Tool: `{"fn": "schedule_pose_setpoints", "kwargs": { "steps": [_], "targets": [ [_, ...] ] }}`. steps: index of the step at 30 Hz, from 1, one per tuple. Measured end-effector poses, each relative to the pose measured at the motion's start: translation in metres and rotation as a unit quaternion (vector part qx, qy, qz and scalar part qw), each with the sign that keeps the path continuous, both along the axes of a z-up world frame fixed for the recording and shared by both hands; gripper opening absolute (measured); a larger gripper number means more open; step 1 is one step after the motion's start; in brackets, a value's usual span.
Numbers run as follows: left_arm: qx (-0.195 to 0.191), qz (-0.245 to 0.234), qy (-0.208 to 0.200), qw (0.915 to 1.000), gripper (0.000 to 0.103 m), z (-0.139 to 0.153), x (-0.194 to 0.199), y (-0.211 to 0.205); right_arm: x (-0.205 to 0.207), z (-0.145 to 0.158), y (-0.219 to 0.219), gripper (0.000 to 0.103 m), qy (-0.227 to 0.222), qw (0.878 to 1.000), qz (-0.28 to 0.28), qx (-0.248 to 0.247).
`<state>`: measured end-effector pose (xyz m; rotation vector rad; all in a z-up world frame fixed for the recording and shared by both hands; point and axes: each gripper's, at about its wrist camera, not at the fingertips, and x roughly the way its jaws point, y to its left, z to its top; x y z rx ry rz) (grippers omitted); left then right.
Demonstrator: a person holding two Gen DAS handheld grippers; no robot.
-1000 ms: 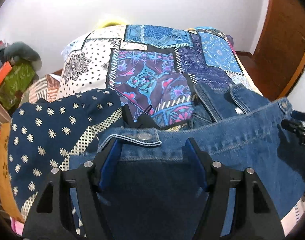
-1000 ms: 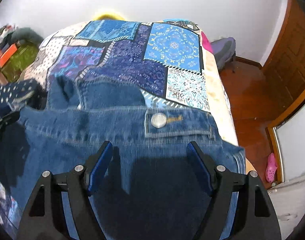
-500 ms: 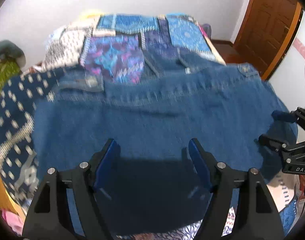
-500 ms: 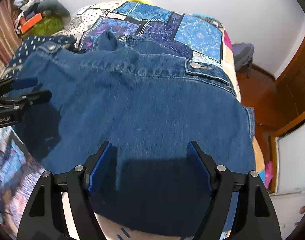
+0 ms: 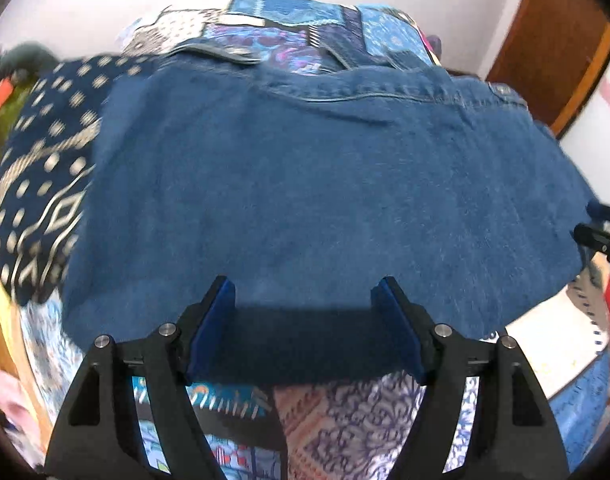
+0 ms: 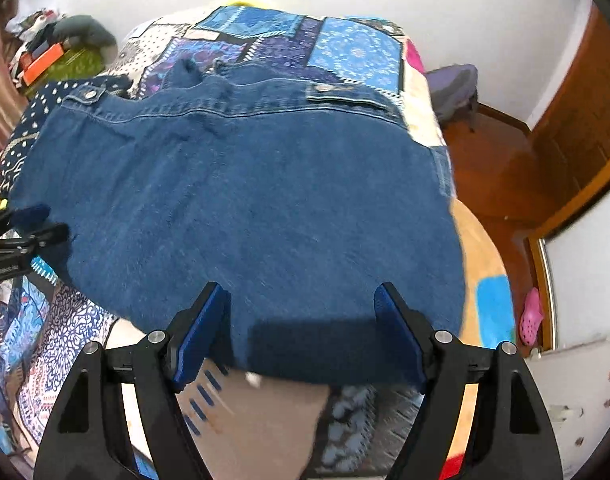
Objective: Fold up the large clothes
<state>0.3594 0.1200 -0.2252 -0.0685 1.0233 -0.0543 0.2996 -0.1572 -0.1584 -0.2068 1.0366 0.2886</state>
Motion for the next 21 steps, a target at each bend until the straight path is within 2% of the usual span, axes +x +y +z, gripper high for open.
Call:
{"fn": "schedule_pose_setpoints", "kwargs": {
  "steps": [4, 8, 13, 16, 20, 21],
  "targets": [
    [-0.027, 0.031, -0.021, 0.9989, 0.073, 0.012, -0.018, 0.024, -0.009, 0.011, -0.01, 0.075, -0.01, 1.0, -0.01, 0.002],
    [-0.013, 0.079, -0.048, 0.9957, 0.073, 0.019, -0.039, 0.044, -0.015, 0.023, -0.015, 0.075, -0.029, 0.999, -0.019, 0.008],
    [-0.093, 0.146, -0.058, 0.9832, 0.074, 0.008, -0.061, 0.08, -0.014, 0.027, -0.011, 0.075, -0.039, 0.999, -0.018, 0.026],
    [-0.128, 0.178, -0.054, 0.9742, 0.074, -0.004, -0.066, 0.092, -0.011, 0.022, 0.0, 0.075, -0.034, 0.999, -0.009, 0.027],
    [-0.198, 0.209, -0.022, 0.9576, 0.074, -0.033, -0.061, 0.102, -0.009, 0.012, 0.012, 0.075, -0.026, 0.999, 0.005, 0.024],
    [-0.231, 0.218, -0.011, 0.9483, 0.074, -0.045, -0.061, 0.107, -0.01, 0.011, 0.014, 0.075, -0.025, 0.999, 0.008, 0.022]
  ]
}}
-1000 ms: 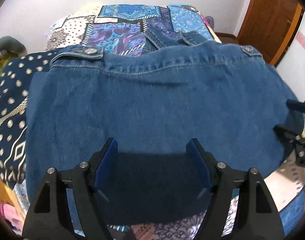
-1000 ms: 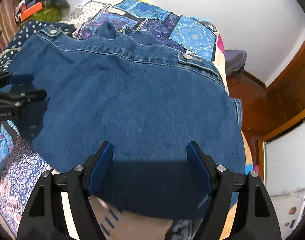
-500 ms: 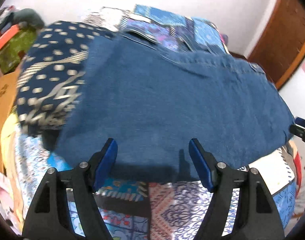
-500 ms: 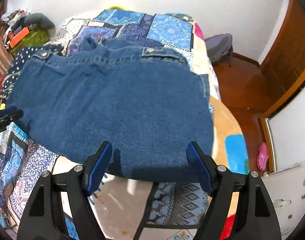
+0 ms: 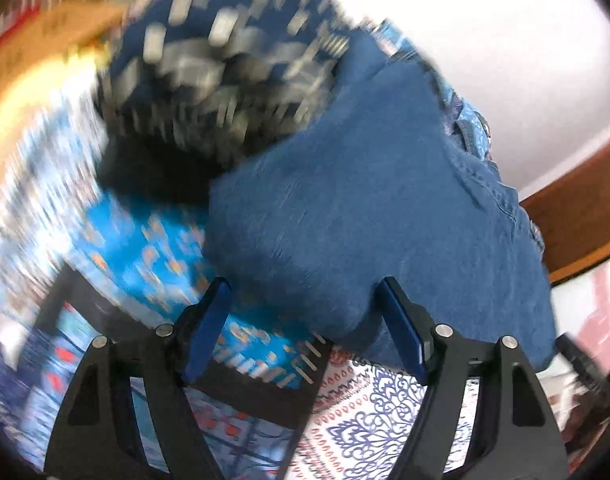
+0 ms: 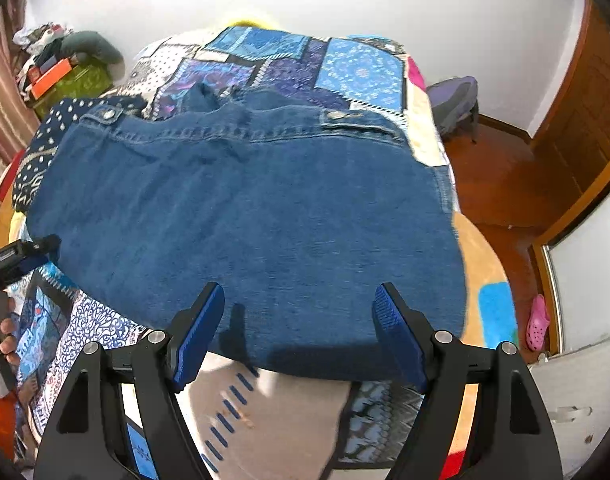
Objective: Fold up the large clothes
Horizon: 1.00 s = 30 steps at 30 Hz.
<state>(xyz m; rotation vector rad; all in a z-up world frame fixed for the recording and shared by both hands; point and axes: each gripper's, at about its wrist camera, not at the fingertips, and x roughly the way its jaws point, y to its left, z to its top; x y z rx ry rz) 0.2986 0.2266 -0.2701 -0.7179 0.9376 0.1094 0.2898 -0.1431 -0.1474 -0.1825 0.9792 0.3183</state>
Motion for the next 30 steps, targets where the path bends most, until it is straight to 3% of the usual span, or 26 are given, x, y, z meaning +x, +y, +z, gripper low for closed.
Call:
{"fn": "schedule_pose_setpoints", "kwargs": {
  "steps": [4, 7, 9, 10, 15, 20, 26, 30],
  "targets": [
    [-0.092, 0.017, -0.01, 0.9956, 0.076, -0.02, 0.0, 0.011, 0.002, -0.007, 0.008, 0.075, 0.003, 1.0, 0.008, -0.008],
    [-0.117, 0.005, -0.02, 0.9929, 0.076, -0.024, 0.009, 0.011, 0.006, -0.014, 0.013, 0.075, 0.015, 1.0, 0.011, -0.006],
    [-0.105, -0.014, -0.027, 0.994, 0.075, -0.022, 0.018, 0.005, 0.007, -0.016, 0.015, 0.075, 0.011, 1.0, 0.01, -0.012],
    [-0.1, -0.02, -0.032, 0.9942, 0.067, -0.02, 0.022, 0.002, 0.008, -0.016, 0.017, 0.075, 0.009, 1.0, 0.011, -0.014],
    [-0.029, 0.026, -0.043, 0.9983, 0.052, -0.001, 0.026, -0.013, 0.01, -0.014, 0.021, 0.075, 0.013, 1.0, 0.015, -0.009],
    [0.044, 0.029, -0.077, 0.9956, 0.027, 0.037, 0.009, -0.033, 0.009, -0.009, 0.026, 0.075, 0.008, 1.0, 0.024, -0.013],
    [0.087, 0.01, -0.146, 0.9854, 0.023, 0.098, 0.0, -0.053, 0.008, 0.008, 0.038, 0.075, -0.007, 0.999, 0.045, -0.002],
    [0.094, 0.009, -0.193, 0.9767, 0.022, 0.136, -0.006, -0.056, 0.012, 0.012, 0.058, 0.075, 0.007, 0.997, 0.077, 0.022]
  ]
}}
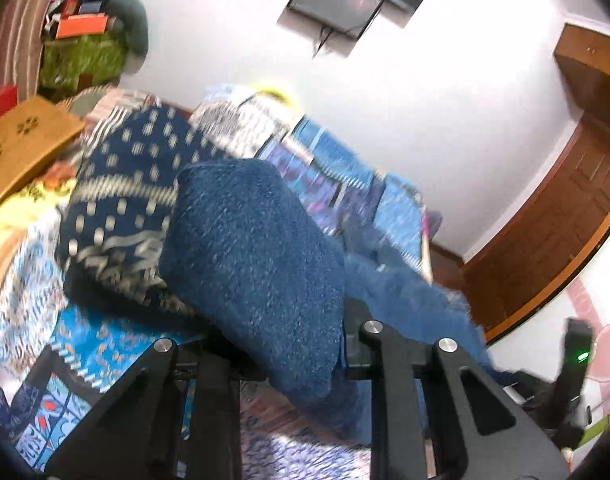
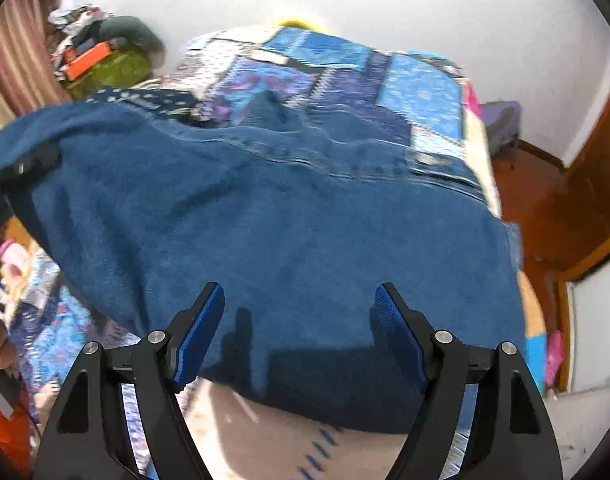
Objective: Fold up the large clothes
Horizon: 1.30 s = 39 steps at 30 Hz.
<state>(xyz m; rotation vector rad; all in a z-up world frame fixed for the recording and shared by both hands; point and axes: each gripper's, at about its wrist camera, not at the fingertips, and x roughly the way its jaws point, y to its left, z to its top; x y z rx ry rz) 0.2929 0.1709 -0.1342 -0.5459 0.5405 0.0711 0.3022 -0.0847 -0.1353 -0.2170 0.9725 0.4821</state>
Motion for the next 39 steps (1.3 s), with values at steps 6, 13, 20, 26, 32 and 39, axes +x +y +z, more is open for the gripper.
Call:
{"fn": "schedule_pose_setpoints", "kwargs": {
  "steps": [6, 13, 20, 26, 32, 39],
  "targets": [
    [0.013, 0.008, -0.035, 0.9993, 0.021, 0.029, -0.004, -0.003, 0.013, -0.027, 0.045, 0.075, 0.05, 0.998, 0.046, 0.01],
    [0.094, -0.028, -0.017, 0.995, 0.021, 0.036, 0.014, -0.047, 0.024, -0.055, 0.064, 0.078, 0.134, 0.988, 0.061, 0.036],
    [0.118, -0.08, -0.039, 0.989, 0.021, 0.054, 0.041, -0.097, 0.01, -0.014, -0.01, 0.078, 0.068, 0.996, 0.003, 0.062],
    [0.106, -0.188, -0.047, 0.9752, 0.021, 0.054, 0.069, -0.185, -0.013, 0.023, -0.109, 0.078, 0.019, 0.993, -0.095, 0.074],
    [0.093, -0.319, 0.003, 0.9431, 0.021, 0.022, 0.082, -0.256, -0.037, 0.022, -0.173, 0.078, 0.032, 0.983, -0.158, 0.084],
    [0.12, -0.392, 0.097, 0.9071, 0.021, -0.031, 0.079, -0.277, -0.046, 0.018, -0.191, 0.078, 0.035, 0.978, -0.186, 0.085]
  ]
}}
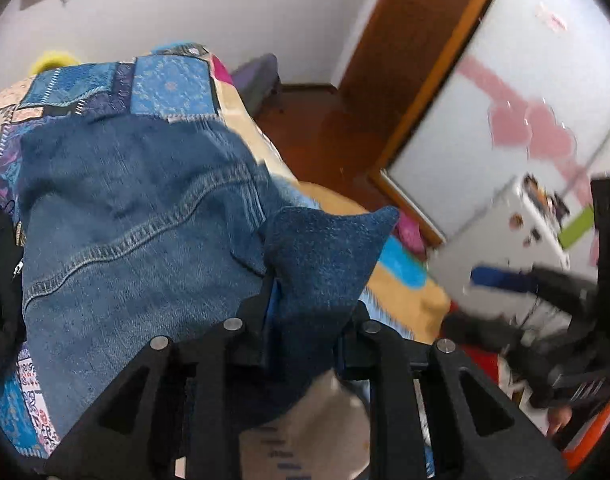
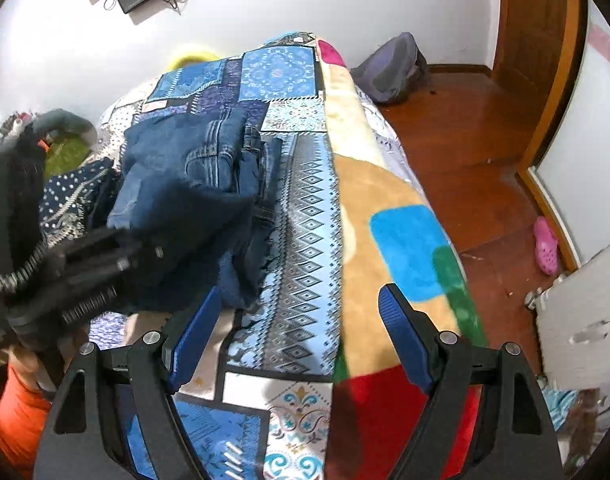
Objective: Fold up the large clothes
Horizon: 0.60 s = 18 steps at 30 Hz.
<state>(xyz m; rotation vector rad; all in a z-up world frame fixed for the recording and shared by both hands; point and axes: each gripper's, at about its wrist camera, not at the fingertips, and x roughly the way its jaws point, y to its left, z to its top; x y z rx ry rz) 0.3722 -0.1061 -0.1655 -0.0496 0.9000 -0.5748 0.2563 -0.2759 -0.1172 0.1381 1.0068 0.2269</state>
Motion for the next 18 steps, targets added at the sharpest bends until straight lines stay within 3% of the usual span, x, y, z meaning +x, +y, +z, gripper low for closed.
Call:
{"fn": "schedule_pose_setpoints", "kwargs": {
  "steps": [1, 5, 8, 12, 16, 18],
  "targets": [
    [0.007, -0.005, -0.006, 0.9999, 0.024, 0.003, -0.005, -0.001, -0.004, 0.002, -0.001, 0.078, 0.0, 1.0, 0.003, 0.006],
    [0.034, -0.028, -0.029, 0.9986, 0.054, 0.025, -0.026, 0.006, -0.009, 0.02, 0.008, 0.078, -0.031, 0.999, 0.024, 0.007],
    [0.047, -0.019, -0.073, 0.996, 0.056, 0.042, -0.044, 0.017, -0.009, 0.031, 0.021, 0.078, -0.052, 0.998, 0.04, 0.014],
    [0.056, 0.027, -0.109, 0.9921, 0.065, 0.057, -0.052, 0.047, 0.003, 0.032, 0.04, 0.079, -0.059, 0.996, 0.058, 0.02],
    [0.097, 0.084, -0.12, 0.9845, 0.077, 0.052, -0.044, 0.08, 0.018, 0.021, 0.06, 0.079, -0.031, 0.995, 0.085, 0.051],
    [0.107, 0.104, -0.107, 0.983, 0.079, 0.042, -0.038, 0.094, 0.023, 0.015, 0.07, 0.079, -0.022, 0.995, 0.09, 0.048]
  ]
}}
